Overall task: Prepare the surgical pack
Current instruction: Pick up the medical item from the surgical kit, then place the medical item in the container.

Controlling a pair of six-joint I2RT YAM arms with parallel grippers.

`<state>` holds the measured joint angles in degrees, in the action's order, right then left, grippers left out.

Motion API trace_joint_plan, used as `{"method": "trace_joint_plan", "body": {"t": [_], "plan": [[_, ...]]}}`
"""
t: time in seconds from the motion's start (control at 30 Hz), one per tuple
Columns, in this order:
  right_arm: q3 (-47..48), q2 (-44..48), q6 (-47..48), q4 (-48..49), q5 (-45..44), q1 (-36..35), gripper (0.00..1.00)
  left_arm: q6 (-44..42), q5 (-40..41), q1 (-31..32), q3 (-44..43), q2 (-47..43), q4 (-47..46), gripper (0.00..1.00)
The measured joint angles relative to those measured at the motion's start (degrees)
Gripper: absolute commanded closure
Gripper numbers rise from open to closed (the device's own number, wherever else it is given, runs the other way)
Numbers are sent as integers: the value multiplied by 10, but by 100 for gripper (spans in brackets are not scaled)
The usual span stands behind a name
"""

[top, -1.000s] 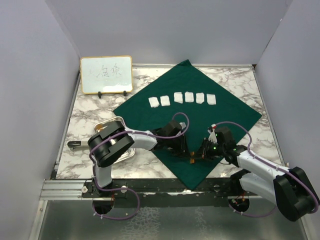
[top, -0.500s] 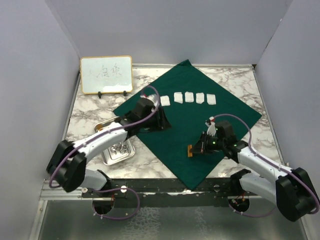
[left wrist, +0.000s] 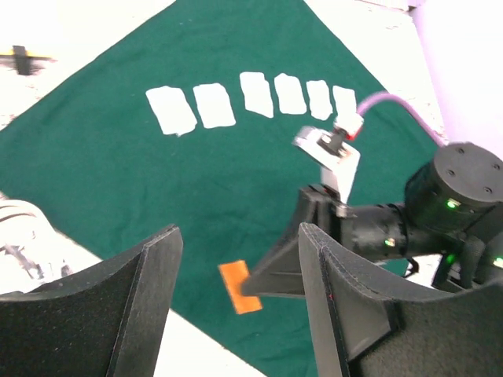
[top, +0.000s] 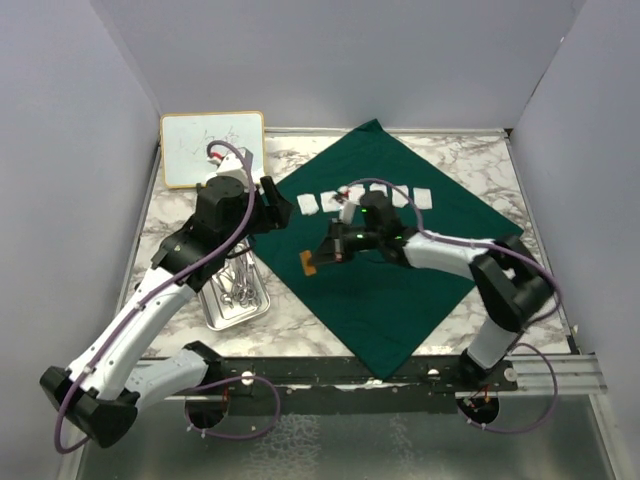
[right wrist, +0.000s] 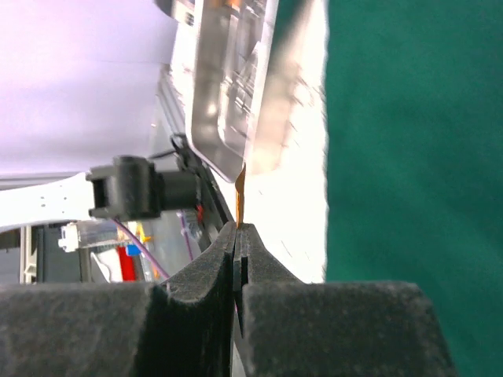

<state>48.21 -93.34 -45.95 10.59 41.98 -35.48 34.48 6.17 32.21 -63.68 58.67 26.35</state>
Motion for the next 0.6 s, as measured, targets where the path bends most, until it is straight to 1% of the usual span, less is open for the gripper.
{"method": "trace_joint_plan", "body": {"t": [0.03, 0.13, 0.17, 0.3, 0.6], "plan": [[38, -34, -5, 11, 1, -24, 98, -5, 10, 0, 0, -10, 9, 35], [132, -112, -17, 31, 0, -68, 96, -16, 37, -2, 0, -32, 32, 34], [178, -151, -22, 35, 0, -87, 96, -21, 47, -2, 0, -40, 39, 34], [315, -263, -33, 30, -8, -130, 95, -39, 83, -3, -6, -64, 64, 33], [607, -467, -52, -43, -53, -171, 94, -76, 128, -3, -20, -92, 91, 32]]}}
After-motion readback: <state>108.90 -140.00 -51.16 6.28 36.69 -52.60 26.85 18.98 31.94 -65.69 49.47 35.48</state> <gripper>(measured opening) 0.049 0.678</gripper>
